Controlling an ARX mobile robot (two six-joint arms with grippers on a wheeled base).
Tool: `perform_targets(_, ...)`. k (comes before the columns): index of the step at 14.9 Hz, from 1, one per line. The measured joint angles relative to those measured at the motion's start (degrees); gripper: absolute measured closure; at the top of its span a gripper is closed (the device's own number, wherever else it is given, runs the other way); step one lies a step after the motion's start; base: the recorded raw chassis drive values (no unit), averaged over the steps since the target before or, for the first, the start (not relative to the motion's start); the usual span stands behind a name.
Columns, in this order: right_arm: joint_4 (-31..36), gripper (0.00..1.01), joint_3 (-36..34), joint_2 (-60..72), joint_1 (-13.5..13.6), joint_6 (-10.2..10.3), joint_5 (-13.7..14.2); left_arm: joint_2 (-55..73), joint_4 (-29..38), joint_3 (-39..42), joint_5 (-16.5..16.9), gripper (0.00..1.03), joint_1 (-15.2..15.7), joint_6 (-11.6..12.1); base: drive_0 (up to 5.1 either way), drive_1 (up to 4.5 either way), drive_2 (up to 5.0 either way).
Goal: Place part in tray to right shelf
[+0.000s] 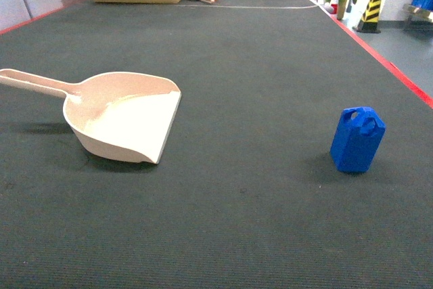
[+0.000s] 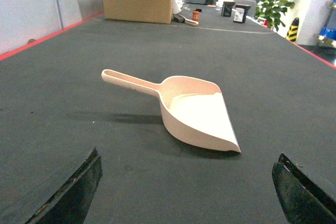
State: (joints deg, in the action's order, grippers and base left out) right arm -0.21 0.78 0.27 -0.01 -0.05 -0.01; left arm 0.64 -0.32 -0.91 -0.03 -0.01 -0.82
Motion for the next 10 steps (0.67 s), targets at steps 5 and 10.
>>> perform_targets(5,0.0,0.03,0.0,0.0,0.0,0.0,0.0,0.0,0.0,0.0,0.0,0.05,0.0,0.0,0.0,0.00,0.0)
perform_targets(10,0.0,0.03,0.0,0.0,0.0,0.0,0.0,0.0,0.0,0.0,0.0,0.05,0.0,0.0,0.0,0.00,0.0)
